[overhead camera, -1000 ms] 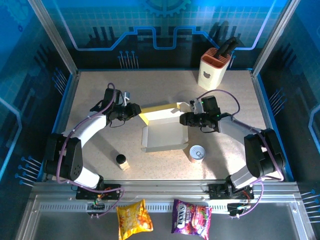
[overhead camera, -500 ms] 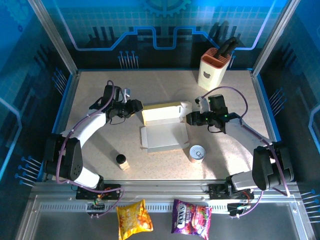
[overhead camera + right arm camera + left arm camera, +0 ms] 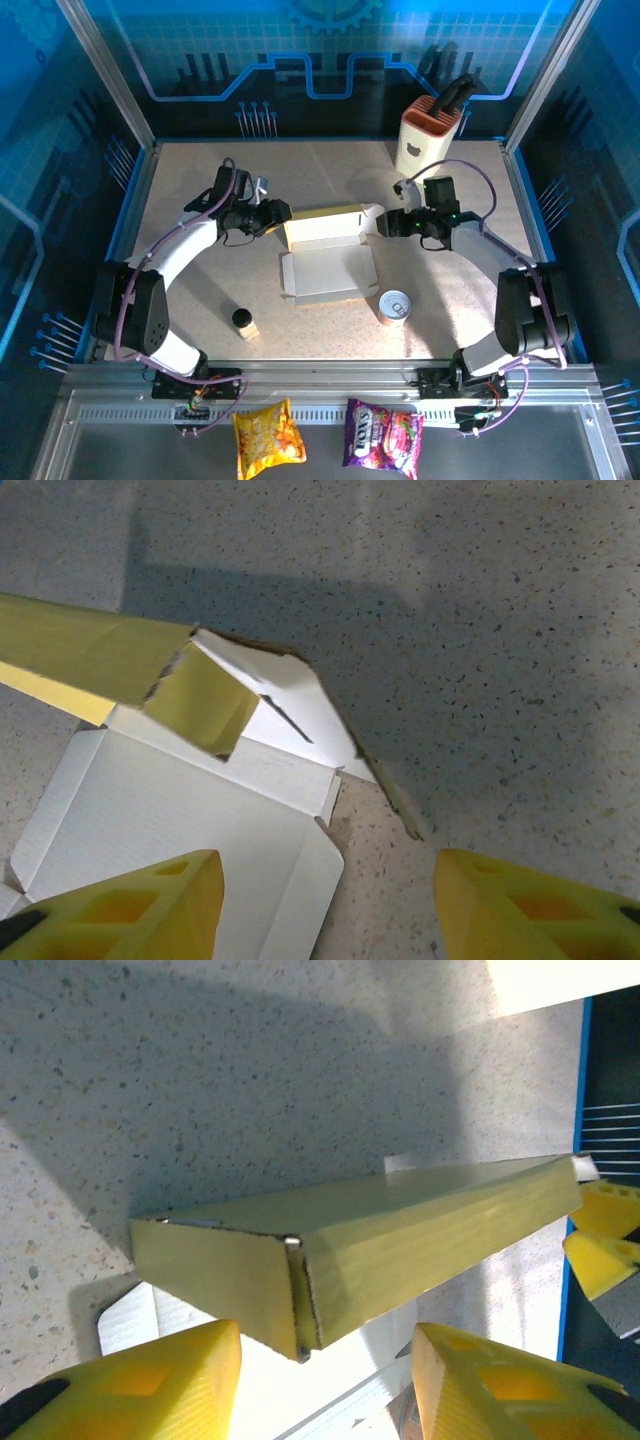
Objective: Fold the paper box
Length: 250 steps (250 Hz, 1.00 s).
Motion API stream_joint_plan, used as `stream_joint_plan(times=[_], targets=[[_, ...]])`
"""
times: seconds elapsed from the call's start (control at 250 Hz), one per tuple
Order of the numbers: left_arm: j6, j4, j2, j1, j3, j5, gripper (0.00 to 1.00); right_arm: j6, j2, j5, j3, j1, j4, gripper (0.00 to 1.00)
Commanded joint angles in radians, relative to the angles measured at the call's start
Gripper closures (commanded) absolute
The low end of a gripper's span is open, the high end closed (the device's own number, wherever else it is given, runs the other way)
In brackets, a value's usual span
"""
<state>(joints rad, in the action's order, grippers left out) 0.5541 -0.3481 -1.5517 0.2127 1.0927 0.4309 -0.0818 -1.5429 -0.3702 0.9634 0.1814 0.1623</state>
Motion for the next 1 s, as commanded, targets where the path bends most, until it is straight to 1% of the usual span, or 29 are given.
stream_joint_plan(times=[0.0,0.2,0.384,0.499,0.663,0.803,0.911,0.995], targets=[[-0.029,-0.049,-0.029,0.006,0.031,-0.005,0.53,0.034,-0.054,-0.076,0.048,-0.015,-0.027,0.41],[-0.037,-0.055,-0.054,0.009,0.041,-0.011,0.55,0.042,-0.128,-0.073,0.075,-0.017,-0.059,0.43],[-0.041,-0.057,-0.055,0.009,0.039,-0.016,0.56,0.049,-0.176,-0.088,0.132,-0.023,-0.013,0.44],[-0.039,-0.061,-0.055,0.009,0.040,-0.017,0.56,0.058,-0.194,-0.101,0.154,-0.022,0.005,0.48],[-0.039,-0.066,-0.056,0.011,0.041,-0.017,0.56,0.065,-0.193,-0.093,0.154,-0.010,0.019,0.56],[-0.039,-0.069,-0.053,0.010,0.039,-0.017,0.56,0.062,-0.191,-0.047,0.158,0.010,0.034,0.63],[-0.043,-0.075,-0.054,0.011,0.041,-0.016,0.57,0.059,-0.180,-0.004,0.149,0.031,0.034,0.71],[-0.043,-0.077,-0.049,0.014,0.040,-0.015,0.57,0.018,-0.161,0.006,0.137,0.038,0.027,0.79]])
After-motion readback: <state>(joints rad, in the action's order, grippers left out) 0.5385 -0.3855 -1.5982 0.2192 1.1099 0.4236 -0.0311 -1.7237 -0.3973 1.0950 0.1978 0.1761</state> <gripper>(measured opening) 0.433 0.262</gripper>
